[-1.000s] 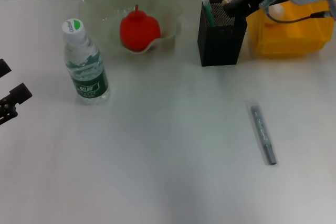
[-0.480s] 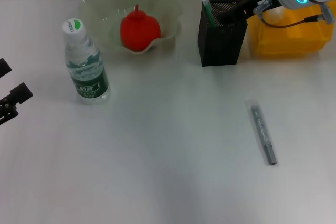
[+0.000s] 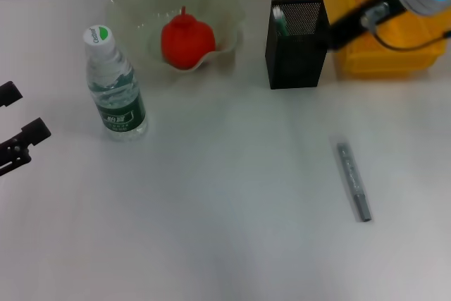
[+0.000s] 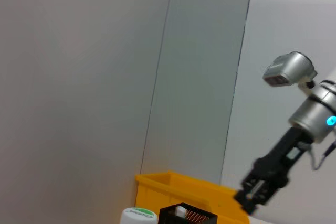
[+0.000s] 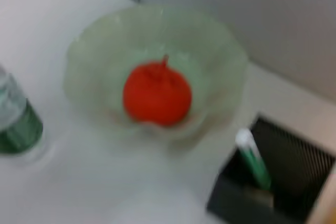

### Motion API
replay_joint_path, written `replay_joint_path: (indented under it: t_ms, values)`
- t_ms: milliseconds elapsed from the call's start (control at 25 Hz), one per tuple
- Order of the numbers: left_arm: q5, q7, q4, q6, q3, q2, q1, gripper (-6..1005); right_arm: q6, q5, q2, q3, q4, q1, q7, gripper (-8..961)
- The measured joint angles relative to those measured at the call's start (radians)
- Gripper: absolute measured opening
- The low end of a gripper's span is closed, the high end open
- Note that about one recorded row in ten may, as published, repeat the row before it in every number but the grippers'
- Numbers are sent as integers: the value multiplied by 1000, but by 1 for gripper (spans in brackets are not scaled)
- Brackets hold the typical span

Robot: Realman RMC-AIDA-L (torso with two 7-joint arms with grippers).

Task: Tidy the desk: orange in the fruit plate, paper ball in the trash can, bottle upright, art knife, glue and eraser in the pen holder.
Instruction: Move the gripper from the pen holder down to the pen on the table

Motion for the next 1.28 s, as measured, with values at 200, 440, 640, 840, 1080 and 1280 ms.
replay_joint_path:
  t_ms: [200,440,640,840,1080,1280]
  values:
    - [5,31,5,2,0,5,-2,813,-221,-119,3,-10,-44,14,126,562]
    - [11,40,7,8,0,20,-23,813,-262,-102,12,-21,68,-46,146,561]
    - [21,44,8,6,0,22,-42,813,-155,-13,6,-28,166,-95,145,560]
    - [46,45,8,1,0,24,-64,813,-98,-10,6,-58,236,-98,143,558]
    - [48,45,8,-1,0,24,-68,813,-41,-6,6,-92,291,-86,143,536]
    - [54,46,8,-1,-2,24,-67,813,-25,-6,8,-101,331,-66,143,509]
